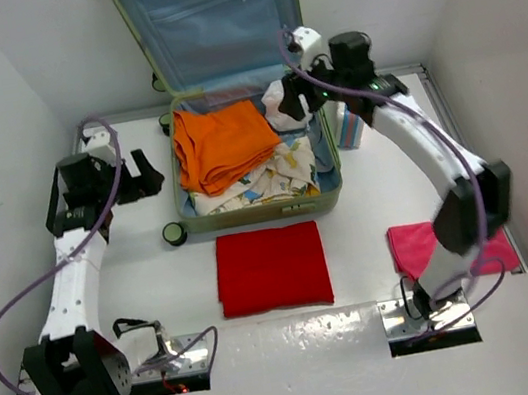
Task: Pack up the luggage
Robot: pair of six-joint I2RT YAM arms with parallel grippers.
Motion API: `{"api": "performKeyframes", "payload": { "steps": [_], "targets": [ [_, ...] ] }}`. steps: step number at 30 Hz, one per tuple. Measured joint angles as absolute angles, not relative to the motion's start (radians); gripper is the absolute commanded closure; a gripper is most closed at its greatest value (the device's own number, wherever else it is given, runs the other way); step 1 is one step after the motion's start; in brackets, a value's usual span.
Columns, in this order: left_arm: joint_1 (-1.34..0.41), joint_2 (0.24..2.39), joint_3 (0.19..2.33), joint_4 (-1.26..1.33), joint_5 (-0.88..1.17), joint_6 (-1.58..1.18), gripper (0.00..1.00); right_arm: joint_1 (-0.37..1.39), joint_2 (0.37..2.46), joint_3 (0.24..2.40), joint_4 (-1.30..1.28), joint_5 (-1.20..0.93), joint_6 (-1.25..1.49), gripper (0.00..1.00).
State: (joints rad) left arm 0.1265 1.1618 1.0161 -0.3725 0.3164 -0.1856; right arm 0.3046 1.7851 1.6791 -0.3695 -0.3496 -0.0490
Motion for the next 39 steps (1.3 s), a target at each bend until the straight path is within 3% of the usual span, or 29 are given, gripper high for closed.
{"api": "performKeyframes", "payload": {
  "steps": [4, 9, 15, 20, 27, 33, 39],
  "targets": [
    [0.128, 1.072, 0.938, -0.398, 0.415, -0.193, 0.02, 0.304, 1.504, 1.457, -0.341, -0.353, 0.048, 0.39],
    [0.126, 0.924, 0.804, -0.447, 0.561, -0.204, 0.05, 0.284, 1.15, 1.01, -0.36, -0.342, 0.222, 0.4],
    [0.038, 0.776, 0.63, -0.532, 0.677, -0.323, 0.05, 0.33, 0.927, 0.641, -0.505, -0.319, 0.44, 0.4],
    [-0.002, 0.734, 0.545, -0.627, 0.689, -0.396, 0.06, 0.33, 0.843, 0.543, -0.521, -0.298, 0.545, 0.39],
    [-0.043, 0.847, 0.517, -0.692, 0.567, -0.459, 0.11, 0.364, 0.869, 0.294, -0.389, -0.269, 0.7, 0.38],
    [-0.052, 0.979, 0.515, -0.728, 0.456, -0.505, 0.13, 0.469, 0.886, 0.256, -0.27, -0.161, 0.778, 0.37],
    [-0.054, 0.995, 0.514, -0.734, 0.426, -0.525, 0.07, 0.568, 0.978, 0.239, -0.116, -0.086, 0.854, 0.35]
  ]
}}
